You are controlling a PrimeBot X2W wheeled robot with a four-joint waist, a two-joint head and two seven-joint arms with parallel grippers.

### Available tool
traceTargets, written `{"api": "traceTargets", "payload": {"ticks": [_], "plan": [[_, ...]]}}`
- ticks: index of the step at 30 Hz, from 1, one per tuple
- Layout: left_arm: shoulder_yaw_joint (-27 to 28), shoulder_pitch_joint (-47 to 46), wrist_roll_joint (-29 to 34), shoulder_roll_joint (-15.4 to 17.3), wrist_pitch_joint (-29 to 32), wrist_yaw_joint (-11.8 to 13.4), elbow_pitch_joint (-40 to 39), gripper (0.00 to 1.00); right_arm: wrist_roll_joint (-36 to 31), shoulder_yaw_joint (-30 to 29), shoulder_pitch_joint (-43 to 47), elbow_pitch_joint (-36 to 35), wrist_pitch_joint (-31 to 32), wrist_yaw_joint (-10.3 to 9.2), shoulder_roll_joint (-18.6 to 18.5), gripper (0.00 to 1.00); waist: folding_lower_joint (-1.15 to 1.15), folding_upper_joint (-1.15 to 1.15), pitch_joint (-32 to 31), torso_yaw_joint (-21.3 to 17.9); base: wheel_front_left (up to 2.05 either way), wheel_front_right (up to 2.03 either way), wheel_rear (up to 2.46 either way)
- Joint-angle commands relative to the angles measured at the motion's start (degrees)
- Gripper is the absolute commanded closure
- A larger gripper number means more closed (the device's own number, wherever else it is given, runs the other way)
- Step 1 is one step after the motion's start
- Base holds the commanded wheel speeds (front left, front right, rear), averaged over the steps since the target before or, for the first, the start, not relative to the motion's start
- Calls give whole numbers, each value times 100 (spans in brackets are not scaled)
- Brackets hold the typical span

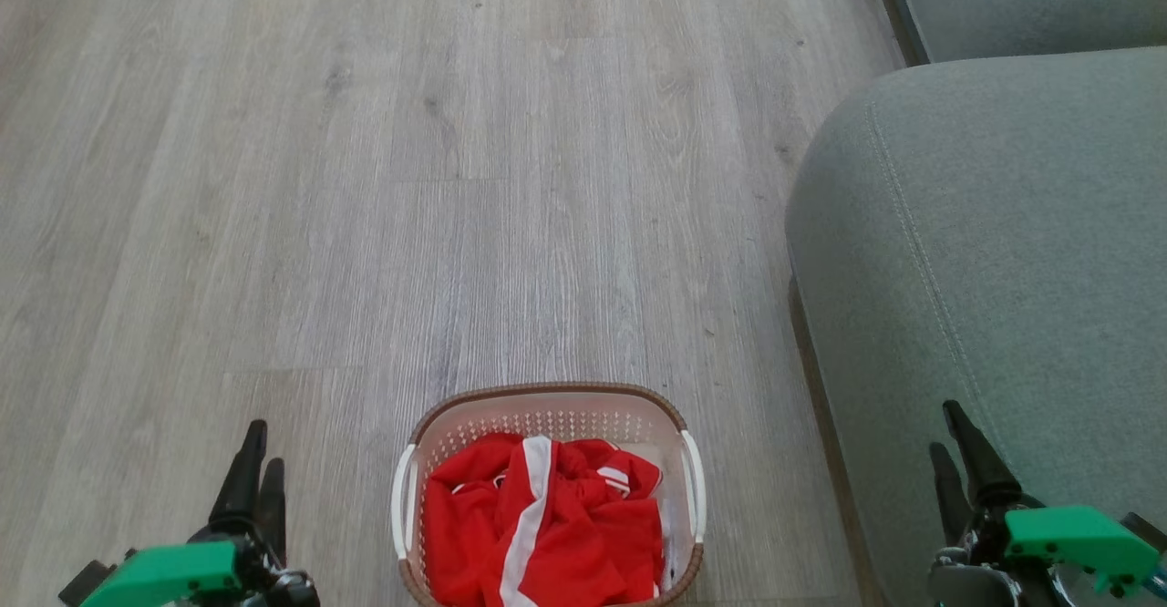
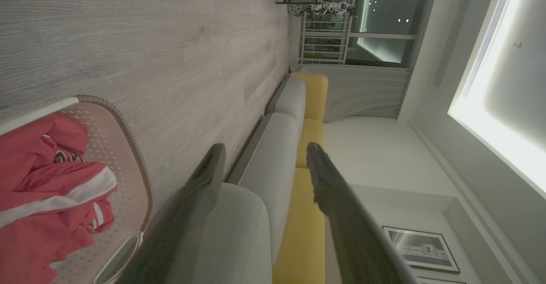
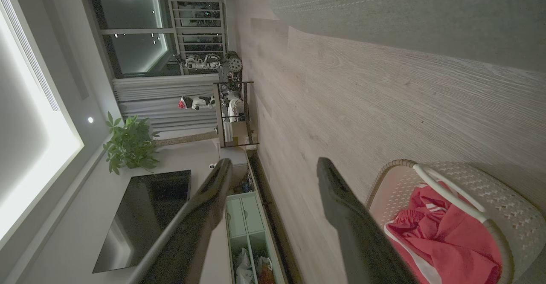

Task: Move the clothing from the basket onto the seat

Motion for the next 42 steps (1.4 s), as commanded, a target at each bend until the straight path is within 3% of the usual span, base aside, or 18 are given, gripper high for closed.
{"api": "traceTargets", "payload": {"ticks": [1,14,42], "plan": [[-21,-230,64,46,-60,-1,-236,0,-65,40,-212,-197,-73,0,-34,0,0,0,-3,0,0,0,0],[-96,-194,622,57,-278,193,-532,0,-565,121,-250,-301,-293,0,-38,0,0,0,-24,4,0,0,0],[-561,-79,3474,79,-730,641,-1222,0,-3026,566,-220,-961,-751,0,-45,0,0,0,-48,7,0,0,0]]}}
